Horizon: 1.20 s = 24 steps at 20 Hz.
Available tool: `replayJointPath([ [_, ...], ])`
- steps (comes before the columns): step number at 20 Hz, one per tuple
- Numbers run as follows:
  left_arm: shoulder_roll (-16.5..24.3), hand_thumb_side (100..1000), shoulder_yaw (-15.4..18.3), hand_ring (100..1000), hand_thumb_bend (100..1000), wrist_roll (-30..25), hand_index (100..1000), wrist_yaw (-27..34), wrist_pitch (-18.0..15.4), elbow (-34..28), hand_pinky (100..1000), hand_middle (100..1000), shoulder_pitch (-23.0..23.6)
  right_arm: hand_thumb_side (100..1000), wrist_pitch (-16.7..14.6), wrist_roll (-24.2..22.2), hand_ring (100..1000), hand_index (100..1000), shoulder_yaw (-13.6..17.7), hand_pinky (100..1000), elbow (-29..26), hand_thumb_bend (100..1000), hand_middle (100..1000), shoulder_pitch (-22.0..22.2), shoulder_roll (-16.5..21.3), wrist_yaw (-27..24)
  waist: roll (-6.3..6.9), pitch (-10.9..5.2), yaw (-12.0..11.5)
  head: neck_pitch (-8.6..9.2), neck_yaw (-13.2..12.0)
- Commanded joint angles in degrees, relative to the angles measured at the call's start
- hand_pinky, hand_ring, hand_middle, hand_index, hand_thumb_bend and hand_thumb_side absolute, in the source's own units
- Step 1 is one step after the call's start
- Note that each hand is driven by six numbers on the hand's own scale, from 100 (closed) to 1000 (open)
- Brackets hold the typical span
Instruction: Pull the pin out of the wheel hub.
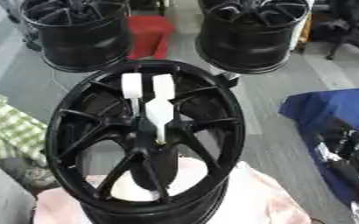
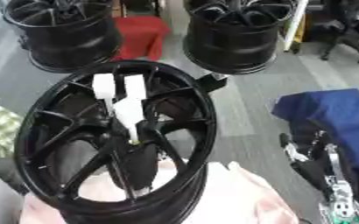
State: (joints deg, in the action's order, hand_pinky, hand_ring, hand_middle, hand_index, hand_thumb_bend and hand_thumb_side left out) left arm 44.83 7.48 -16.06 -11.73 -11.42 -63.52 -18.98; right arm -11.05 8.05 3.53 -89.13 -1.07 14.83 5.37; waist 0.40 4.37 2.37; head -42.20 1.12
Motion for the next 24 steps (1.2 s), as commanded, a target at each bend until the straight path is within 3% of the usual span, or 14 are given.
replayJointPath([
  [1,-1.7,466,2.9,779,532,3.0,853,-0.8,1.8,-1.4,795,800,0.7,430,0.0,0.1,699,927,0.4,565,-0.6,392,739,-0.8,0.5,0.0,-0.05,-0.33,0.0,-0.08,-0.3],
  [5,-6.4,447,6.0,754,436,5.5,827,1.0,4.2,-6.3,766,769,3.1,430,0.0,0.1,699,927,0.4,565,-0.6,391,739,-0.9,0.3,-0.1,-0.39,-0.25,-0.3,0.06,-0.5],
  [10,-15.0,428,10.9,743,317,8.2,795,7.5,8.4,-19.4,751,753,7.2,430,-0.1,0.1,699,927,0.4,565,-0.7,392,739,-1.1,0.1,-0.2,-0.77,0.18,-0.5,0.10,-1.0],
  [18,-31.1,440,14.4,738,280,8.8,780,11.9,18.8,-38.1,746,746,12.4,430,-0.1,-0.1,699,927,0.1,565,-0.8,393,739,-1.5,-0.5,-0.4,-1.52,0.46,-0.5,0.01,-1.7],
  [24,-34.3,438,13.5,728,264,8.5,774,10.8,22.5,-41.5,740,737,13.0,429,-0.1,-0.3,698,927,0.0,565,-0.7,394,739,-1.5,-0.6,-0.4,-1.61,0.30,-0.6,-0.12,-1.4],
])
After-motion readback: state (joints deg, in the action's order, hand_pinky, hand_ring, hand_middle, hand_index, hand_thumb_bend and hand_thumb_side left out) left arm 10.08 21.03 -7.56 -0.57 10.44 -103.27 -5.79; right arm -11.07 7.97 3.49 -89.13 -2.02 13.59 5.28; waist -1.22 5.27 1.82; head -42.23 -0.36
